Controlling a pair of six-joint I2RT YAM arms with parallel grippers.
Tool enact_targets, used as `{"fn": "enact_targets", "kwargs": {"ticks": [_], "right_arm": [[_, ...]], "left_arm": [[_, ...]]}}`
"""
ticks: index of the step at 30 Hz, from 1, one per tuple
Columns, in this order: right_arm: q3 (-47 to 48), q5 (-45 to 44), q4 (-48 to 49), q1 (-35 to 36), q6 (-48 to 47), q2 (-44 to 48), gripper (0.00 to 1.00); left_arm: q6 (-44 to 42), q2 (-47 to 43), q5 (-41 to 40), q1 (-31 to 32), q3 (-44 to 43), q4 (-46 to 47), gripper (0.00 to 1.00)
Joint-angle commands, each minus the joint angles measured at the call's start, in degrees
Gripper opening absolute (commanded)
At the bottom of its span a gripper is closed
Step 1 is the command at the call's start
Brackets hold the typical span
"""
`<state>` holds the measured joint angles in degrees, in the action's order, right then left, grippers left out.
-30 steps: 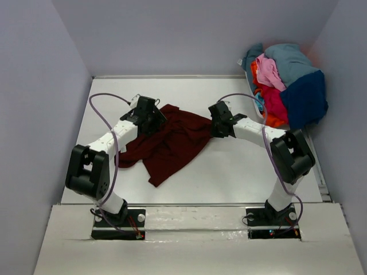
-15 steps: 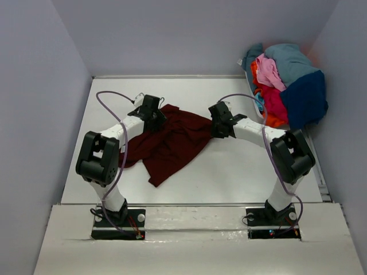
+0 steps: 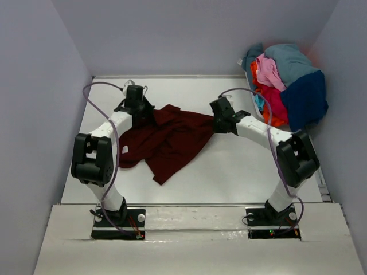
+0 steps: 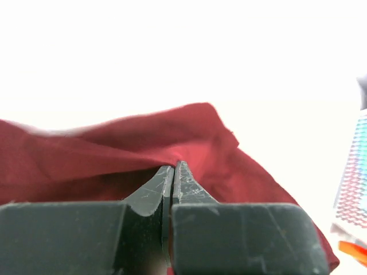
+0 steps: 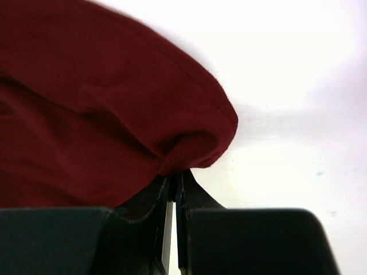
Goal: Fold and stack the t-shirts
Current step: Flatten out the tshirt
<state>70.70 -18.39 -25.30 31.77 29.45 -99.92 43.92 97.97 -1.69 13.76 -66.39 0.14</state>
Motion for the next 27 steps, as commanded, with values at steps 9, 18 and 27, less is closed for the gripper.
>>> {"fn": "enact_targets", "kwargs": {"ticks": [9,18,27], "right_arm": [[9.29,2.66,13.24,-1.36,-24.15,24.84,0.07],[11.58,0.66,22.02,-1.36,-37.0,37.07,0.07],[11.92,-12.19,22.49,-1.36,-45.45,40.15,0.07]], "left_arm": [[-20.61,-18.5,11.01,-5.06,-20.95,-1.88,0.06],[-21.51,-30.72,-6.98,-7.42,-33.01,-9.63,0.06],[-25.46,-32.59,-18.78,-9.36,-46.63,-16.66,0.06]]}}
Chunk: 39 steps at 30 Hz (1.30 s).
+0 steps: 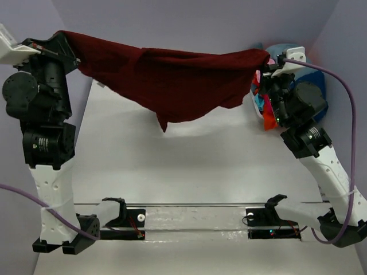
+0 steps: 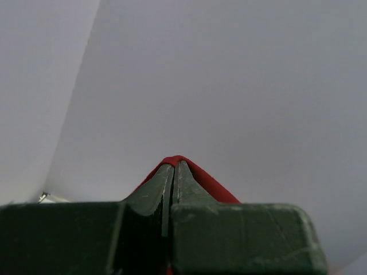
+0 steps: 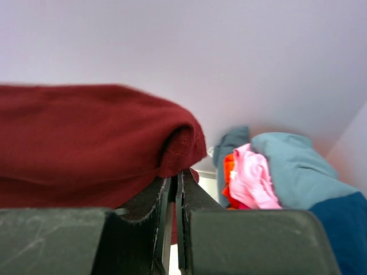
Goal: Fold and stack the t-shirts
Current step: Flatten out the tshirt
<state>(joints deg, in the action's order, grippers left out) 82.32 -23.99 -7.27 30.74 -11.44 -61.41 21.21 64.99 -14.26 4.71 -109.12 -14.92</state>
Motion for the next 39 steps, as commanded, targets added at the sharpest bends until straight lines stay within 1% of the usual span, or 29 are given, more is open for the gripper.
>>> {"fn": "enact_targets", "kwargs": {"ticks": [1,4,8,10,13,14,17,18,21,22,25,28,30,35,39], "right_arm": [[0.38,-8.16,4.02,-0.33,-4.29,1.82,0.07],[1.26,-7.66,0.86,-0.33,-2.1,3.57,0.07],[1.43,-1.26,-3.53,-0.33,-0.61,6.47,0.07],[2.13,-0.19,-6.77,-0.33,1.41,7.78,0.07],[2.84,4.99,-11.18,-0.33,4.05,9.98,0.07],[3.36,9.62,-12.41,-0.33,4.41,10.51,0.07],[4.59,16.49,-16.36,-0.33,6.6,12.18,0.07],[6.69,17.56,-18.99,-0.33,7.04,12.19,0.07],[12.39,20.38,-22.52,-0.33,7.14,11.57,0.07],[13.38,21.08,-23.48,-0.33,6.79,11.49,0.07],[16.01,23.28,-22.36,-0.33,6.26,11.84,0.07],[17.16,23.55,-20.07,-0.33,5.21,11.49,0.07],[17.34,26.09,-18.84,-0.33,4.85,11.31,0.07],[16.82,32.5,-13.92,-0.33,5.2,12.45,0.07],[14.81,33.75,-13.39,-0.33,4.94,14.64,0.07]], "left_arm": [[-2.58,0.83,-7.0,-0.32,-5.47,-2.74,0.06],[-2.76,0.58,-5.79,-0.32,-7.33,-3.53,0.06],[-4.06,-0.04,-4.55,-0.32,-9.97,-3.72,0.06],[-4.25,0.05,-4.11,-0.32,-11.19,-5.02,0.06],[-4.16,-0.65,-2.45,-0.32,-12.08,-6.0,0.06],[-4.25,-0.83,-2.0,-0.32,-12.6,-6.26,0.06],[-4.42,-1.62,0.02,-0.32,-15.94,-7.49,0.06],[-4.69,-1.88,0.46,-0.32,-16.99,-7.93,0.06],[-5.22,-3.29,2.04,-0.32,-19.46,-8.72,0.06],[-5.48,-3.81,3.79,-0.32,-19.64,-8.73,0.06],[-5.48,-6.19,7.83,-0.32,-19.03,-7.5,0.06],[-4.95,-7.33,11.17,-0.32,-18.58,-5.92,0.06],[-4.34,-7.69,12.94,-0.32,-18.85,-4.69,0.06],[-4.16,-9.97,11.36,-0.32,-20.95,-0.91,0.06],[-3.02,-11.02,11.45,-0.32,-21.05,-0.82,0.06]]}}
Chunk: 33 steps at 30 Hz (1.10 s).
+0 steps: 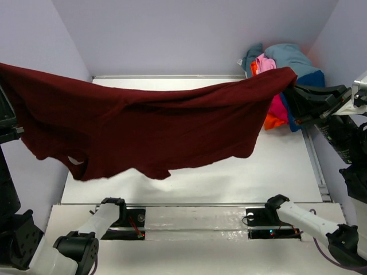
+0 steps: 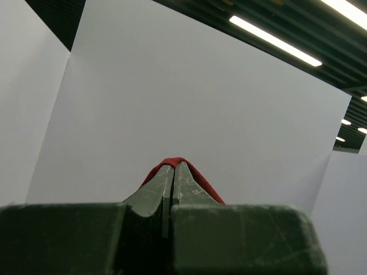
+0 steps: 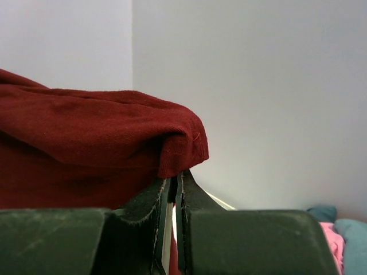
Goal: Fold and stack the t-shirts
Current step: Flatten out the tshirt
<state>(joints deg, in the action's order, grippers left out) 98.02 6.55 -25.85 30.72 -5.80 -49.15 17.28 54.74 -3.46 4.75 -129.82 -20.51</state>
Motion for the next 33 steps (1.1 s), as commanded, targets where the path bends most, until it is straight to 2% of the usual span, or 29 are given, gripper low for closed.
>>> {"fn": "enact_targets", "kwargs": {"ticks": [1,11,13,15,17,19,20,23,26,27,30,31,33], "right_arm": [[-1.33,2.86,5.1,-0.31,-0.79,2.82,0.07],[-0.98,-0.74,-2.01,-0.31,2.99,5.02,0.07],[-4.04,-4.42,-3.15,-0.31,5.26,5.46,0.07],[-11.24,-7.24,-3.59,-0.31,8.51,5.81,0.07],[-17.13,-9.61,-2.99,-0.31,13.59,6.34,0.07],[-26.88,-13.3,-0.79,-0.31,17.03,6.52,0.07],[-32.92,-15.23,1.39,-0.31,17.84,5.74,0.07],[-40.34,-17.17,6.32,-0.31,20.56,3.36,0.07],[-47.82,-21.65,15.8,-0.31,22.23,-1.82,0.07],[-49.05,-22.62,20.87,-0.31,22.15,-5.57,0.07],[-51.35,-21.24,28.19,-2.59,22.33,-13.49,0.07],[-51.35,-20.79,32.31,-3.38,22.33,-19.96,0.07],[-50.12,-18.26,38.29,-6.8,22.24,-26.93,0.07]], "left_arm": [[1.18,-1.73,1.26,-0.36,1.31,5.13,0.06],[7.42,-1.75,-1.8,-0.36,5.53,1.36,0.06],[8.47,0.09,-4.08,-0.36,6.85,-1.61,0.06],[10.83,1.5,-5.76,-0.36,9.31,-3.74,0.06],[12.07,2.21,-6.9,-0.36,16.3,-3.14,0.06],[14.01,1.95,-7.78,-0.36,23.0,0.62,0.06],[14.71,2.12,-7.87,-0.36,30.08,2.04,0.06],[16.9,4.57,-5.6,-0.36,42.22,8.96,0.06],[19.79,7.99,-3.83,-0.36,52.78,17.75,0.06],[20.51,9.23,-3.92,-0.36,54.39,18.92,0.06],[22.0,15.82,-4.79,-0.36,57.74,22.96,0.06],[22.01,19.66,-4.88,-0.36,58.27,24.28,0.06],[22.62,23.81,-4.8,-0.88,58.89,28.93,0.06]]}}
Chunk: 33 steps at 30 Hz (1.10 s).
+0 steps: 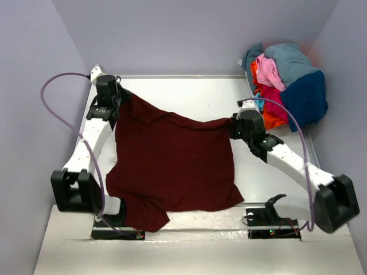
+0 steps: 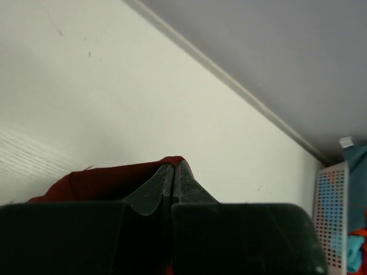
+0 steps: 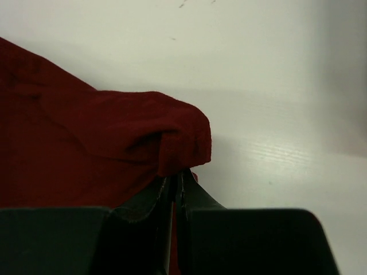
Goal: Fold and stack the t-shirts
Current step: Flatten out the tshirt
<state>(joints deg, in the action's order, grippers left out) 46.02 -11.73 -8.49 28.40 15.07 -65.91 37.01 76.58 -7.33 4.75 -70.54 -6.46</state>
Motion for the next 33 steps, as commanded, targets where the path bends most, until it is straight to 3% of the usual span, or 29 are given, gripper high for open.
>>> {"fn": "enact_targets", "kwargs": {"ticks": [1,4,8,13,18,22,25,27,28,29,30,31,32,33], "right_arm": [[3.19,1.17,22.02,-5.71,1.63,-17.25,0.07],[10.56,3.54,25.61,-8.36,0.23,-29.74,0.07],[22.42,6.18,24.14,-10.38,-2.84,-42.24,0.07],[32.88,7.77,23.17,-12.49,-2.68,-51.32,0.07],[39.84,7.07,20.02,-14.33,-2.15,-55.99,0.07],[45.9,7.68,15.8,-14.34,-2.68,-59.68,0.07],[48.64,6.98,13.76,-14.34,-1.01,-61.44,0.07],[50.48,7.5,12.28,-14.34,-0.83,-61.79,0.08],[51.62,8.03,11.31,-14.34,-0.75,-62.4,0.13],[52.76,8.73,9.04,-14.34,-0.57,-62.67,0.26],[55.81,9.0,7.28,-14.34,-0.31,-63.11,0.41],[57.41,9.0,5.17,-14.34,-0.04,-63.55,0.68],[58.91,8.31,2.37,-14.34,0.13,-63.99,0.93],[61.44,7.78,1.12,-14.34,0.4,-63.99,1.0]], "left_arm": [[2.89,6.87,-0.23,-0.89,-0.65,16.46,0.06],[4.38,17.85,2.22,-2.37,-4.77,20.16,0.06],[6.75,31.74,7.58,-3.79,-16.69,20.7,0.06],[6.32,45.21,12.34,-4.31,-28.67,20.44,0.06],[5.79,54.37,11.03,-4.31,-43.58,14.38,0.07],[7.1,62.18,12.78,-4.93,-51.61,11.65,0.21],[7.81,63.7,10.68,-4.93,-54.7,11.12,0.37],[8.34,63.78,10.76,-5.63,-54.96,12.08,0.56],[8.51,63.87,11.02,-6.24,-55.75,11.91,0.67],[8.77,63.96,11.11,-6.86,-56.63,11.04,0.77],[8.95,64.22,11.11,-6.86,-57.5,9.9,0.9],[8.43,63.96,11.29,-6.86,-58.12,7.97,0.99],[7.73,63.44,11.29,-6.86,-58.13,7.17,0.99],[6.85,61.87,9.98,-6.86,-57.87,6.55,0.99]]}}
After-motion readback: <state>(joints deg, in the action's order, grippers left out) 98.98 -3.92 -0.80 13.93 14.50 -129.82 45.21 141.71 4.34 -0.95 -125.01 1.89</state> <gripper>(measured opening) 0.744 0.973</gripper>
